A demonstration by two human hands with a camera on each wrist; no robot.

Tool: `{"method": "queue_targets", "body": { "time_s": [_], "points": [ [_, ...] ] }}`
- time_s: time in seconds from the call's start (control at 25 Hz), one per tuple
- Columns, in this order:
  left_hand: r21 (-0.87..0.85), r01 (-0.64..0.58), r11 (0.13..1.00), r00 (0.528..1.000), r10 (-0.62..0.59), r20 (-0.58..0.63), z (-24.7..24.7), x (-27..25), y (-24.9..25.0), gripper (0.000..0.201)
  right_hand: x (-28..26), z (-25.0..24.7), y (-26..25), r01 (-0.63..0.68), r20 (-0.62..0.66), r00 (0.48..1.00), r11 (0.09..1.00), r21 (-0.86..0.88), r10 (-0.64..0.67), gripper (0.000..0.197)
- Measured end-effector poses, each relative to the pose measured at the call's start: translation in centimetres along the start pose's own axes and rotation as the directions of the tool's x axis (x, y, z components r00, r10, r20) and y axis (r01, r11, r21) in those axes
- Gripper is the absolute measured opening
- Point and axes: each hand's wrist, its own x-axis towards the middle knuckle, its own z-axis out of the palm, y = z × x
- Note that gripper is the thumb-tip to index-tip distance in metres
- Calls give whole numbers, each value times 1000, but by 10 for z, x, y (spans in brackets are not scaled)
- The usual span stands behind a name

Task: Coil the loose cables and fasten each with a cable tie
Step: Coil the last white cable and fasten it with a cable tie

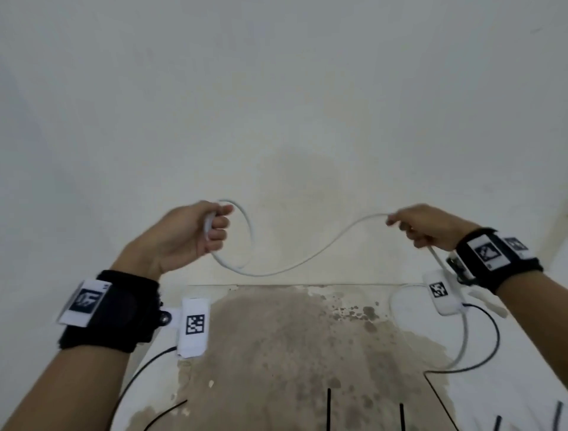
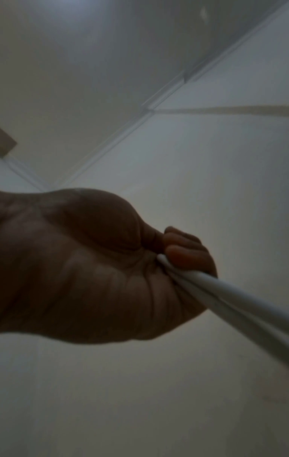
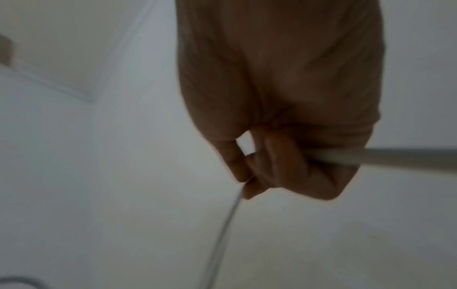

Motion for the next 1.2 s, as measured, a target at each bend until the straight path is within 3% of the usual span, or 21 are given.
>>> {"method": "queue_targets", "body": {
  "time_s": [0.08, 0.16, 0.24, 0.32, 0.36, 0.44, 0.56, 0.64, 0.72, 0.84, 0.92, 1.0, 1.04, 1.12, 1.2],
  "points": [
    [-9, 43, 999, 998, -43, 47, 26, 16, -23, 26, -18, 23, -40, 93, -19, 996, 984, 150, -91, 24],
    [-118, 84, 990, 993, -73, 98, 50, 31, -42, 27, -45, 58, -69, 252, 14, 965, 943, 216, -261, 25],
    [-270, 129, 954, 987, -98, 125, 66, 41, -54, 31, -70, 97, -78, 454, 8, 890, 886, 95, -457, 23],
    [-365, 153, 918, 985, -114, 127, 76, 46, -60, 41, -90, 127, -69, 634, 42, 773, 769, -85, -633, 24],
    [-378, 155, 913, 986, -116, 123, 77, 47, -63, 47, -95, 135, -58, 681, 81, 732, 721, -126, -677, 26],
    [-383, 173, 907, 982, -129, 136, 77, 48, -66, 50, -101, 140, -34, 714, 169, 700, 683, -155, -694, 29],
    [-436, 214, 874, 972, -144, 188, 74, 46, -68, 35, -105, 143, 1, 693, 259, 716, 705, -152, -648, 29],
    [-475, 221, 852, 969, -137, 205, 69, 43, -67, 36, -108, 143, 22, 655, 325, 737, 745, -129, -592, 29],
    [-472, 260, 843, 951, -137, 279, 67, 37, -66, 36, -108, 140, 40, 554, 361, 796, 825, -112, -486, 29],
    [-403, 283, 870, 927, -141, 347, 76, 26, -70, 34, -103, 133, 49, 221, 229, 943, 969, 109, -240, 36],
    [-368, 330, 869, 895, -165, 415, 84, 20, -77, 33, -101, 135, 48, 79, 170, 978, 964, 252, -125, 50],
    [-326, 359, 874, 866, -182, 465, 91, 17, -84, 31, -101, 138, 43, 101, 105, 985, 943, 318, -141, 43],
    [-306, 349, 886, 875, -191, 446, 94, 17, -88, 32, -102, 140, 42, 146, 53, 983, 929, 339, -174, 38],
    [-294, 280, 914, 931, -183, 316, 99, 15, -99, 36, -99, 141, 41, 225, -89, 974, 895, 385, -207, 30],
    [-318, 185, 930, 971, -124, 204, 105, 10, -111, 44, -92, 138, 42, 229, -204, 967, 863, 450, -151, 26]
  ]
}}
